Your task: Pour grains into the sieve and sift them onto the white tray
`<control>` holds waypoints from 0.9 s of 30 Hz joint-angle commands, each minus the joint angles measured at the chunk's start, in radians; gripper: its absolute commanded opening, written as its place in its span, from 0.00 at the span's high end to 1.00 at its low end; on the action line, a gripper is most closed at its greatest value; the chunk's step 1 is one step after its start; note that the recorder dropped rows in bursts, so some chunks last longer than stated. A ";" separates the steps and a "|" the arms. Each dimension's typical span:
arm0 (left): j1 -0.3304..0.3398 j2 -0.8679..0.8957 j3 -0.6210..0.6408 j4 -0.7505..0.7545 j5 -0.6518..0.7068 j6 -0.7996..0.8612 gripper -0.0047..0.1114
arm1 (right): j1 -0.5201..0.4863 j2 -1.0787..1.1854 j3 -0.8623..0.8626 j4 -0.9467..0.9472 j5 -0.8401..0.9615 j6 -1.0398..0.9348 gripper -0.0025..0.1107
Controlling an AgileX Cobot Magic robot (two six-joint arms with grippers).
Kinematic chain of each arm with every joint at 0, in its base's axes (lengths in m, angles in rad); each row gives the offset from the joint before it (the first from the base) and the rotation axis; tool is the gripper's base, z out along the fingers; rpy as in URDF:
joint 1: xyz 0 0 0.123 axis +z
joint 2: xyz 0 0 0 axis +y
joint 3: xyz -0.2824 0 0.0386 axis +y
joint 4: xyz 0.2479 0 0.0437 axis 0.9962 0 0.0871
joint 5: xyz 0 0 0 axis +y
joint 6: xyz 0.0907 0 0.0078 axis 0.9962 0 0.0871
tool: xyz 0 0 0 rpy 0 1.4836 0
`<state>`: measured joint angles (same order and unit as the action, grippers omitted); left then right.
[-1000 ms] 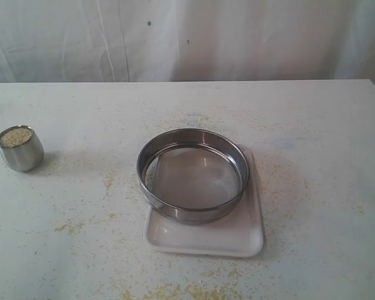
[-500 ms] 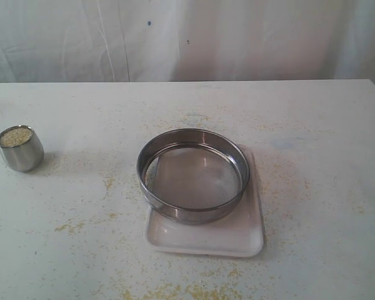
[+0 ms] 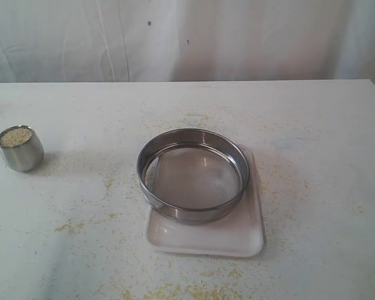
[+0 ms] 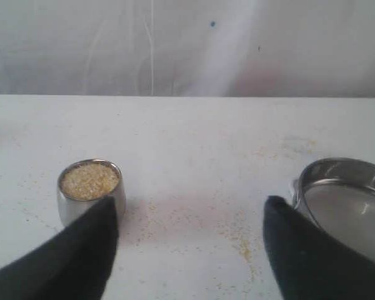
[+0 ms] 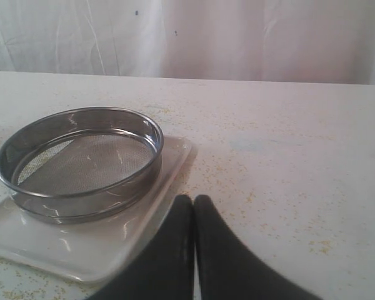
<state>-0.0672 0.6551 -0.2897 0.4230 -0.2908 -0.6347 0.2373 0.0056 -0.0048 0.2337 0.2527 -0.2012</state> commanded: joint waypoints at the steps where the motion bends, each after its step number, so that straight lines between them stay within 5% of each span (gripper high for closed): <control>1: -0.004 0.136 0.003 0.002 -0.103 0.038 0.28 | -0.007 -0.006 0.005 -0.004 -0.007 -0.005 0.98; 4: -0.004 0.190 0.024 -0.074 -0.158 0.124 0.29 | -0.007 -0.006 0.005 -0.004 -0.007 -0.005 0.98; 10: -0.004 0.224 0.188 -0.308 -0.557 0.335 0.29 | -0.007 -0.006 0.005 -0.004 -0.007 -0.005 0.98; 27: -0.004 0.497 0.212 -0.473 -0.686 0.431 0.29 | -0.007 -0.006 0.005 -0.004 -0.007 -0.005 0.98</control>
<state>-0.0672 1.0781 -0.0830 -0.0397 -0.9203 -0.2142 0.2373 0.0056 -0.0048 0.2337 0.2527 -0.2012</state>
